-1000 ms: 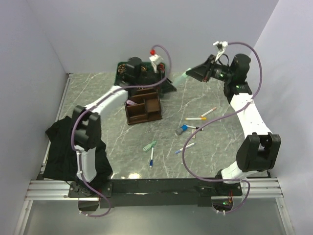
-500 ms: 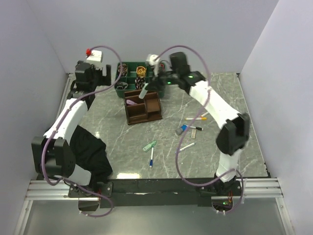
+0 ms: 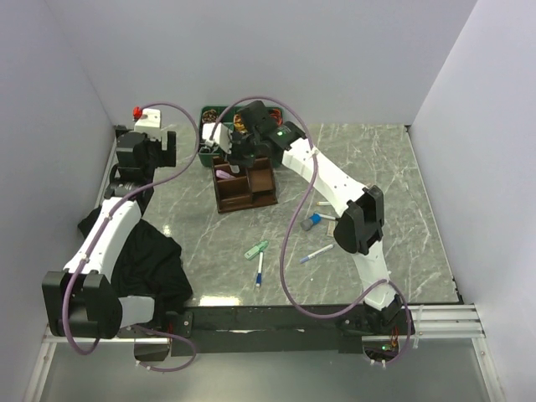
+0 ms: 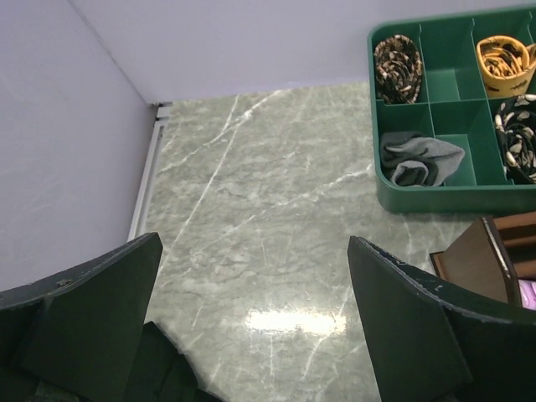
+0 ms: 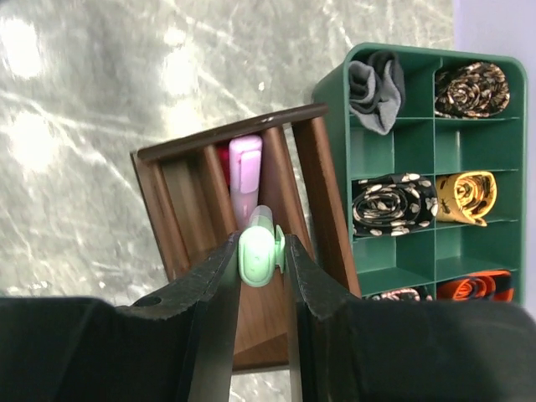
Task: Sort the stationery into containers
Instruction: Place the pen in the storage box.
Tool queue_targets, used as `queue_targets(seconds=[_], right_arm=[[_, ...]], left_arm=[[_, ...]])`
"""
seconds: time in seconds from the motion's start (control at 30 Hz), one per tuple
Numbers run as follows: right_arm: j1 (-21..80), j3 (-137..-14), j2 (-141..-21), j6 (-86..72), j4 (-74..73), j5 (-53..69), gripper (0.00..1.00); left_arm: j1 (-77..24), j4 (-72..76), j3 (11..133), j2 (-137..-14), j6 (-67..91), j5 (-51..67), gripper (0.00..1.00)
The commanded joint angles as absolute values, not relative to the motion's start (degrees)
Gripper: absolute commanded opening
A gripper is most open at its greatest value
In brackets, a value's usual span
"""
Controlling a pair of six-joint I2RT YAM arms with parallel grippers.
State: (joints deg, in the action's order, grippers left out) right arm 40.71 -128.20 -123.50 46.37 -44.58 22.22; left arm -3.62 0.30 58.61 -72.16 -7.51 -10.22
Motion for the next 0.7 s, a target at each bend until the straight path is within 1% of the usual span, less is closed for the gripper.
queue_targets(seconds=[0.0, 0.13, 0.33, 0.5, 0.67], right_arm=[[41.4, -129.4, -123.9, 52.4, -47.2, 16.9, 0.00], [42.5, -129.7, -125.5, 53.8, -48.0, 15.1, 0.00], [42.9, -128.8, -127.5, 53.6, -46.1, 15.6, 0.00], [43.0, -133.2, -131.4, 50.5, -46.4, 16.9, 0.00], [43.6, -131.2, -131.9, 49.9, -41.4, 15.6, 0.00]], left_arm=[[-3.3, 4.5, 57.0, -70.5, -8.0, -10.8, 0.99], [-2.9, 4.7, 56.6, -70.5, -7.3, -10.4, 0.99], [-2.8, 4.1, 56.0, -69.9, -6.9, -9.1, 0.99], [-2.8, 3.2, 55.6, -69.3, -6.2, -8.5, 0.99], [-2.8, 2.9, 55.5, -69.1, -5.7, -7.9, 1.00]])
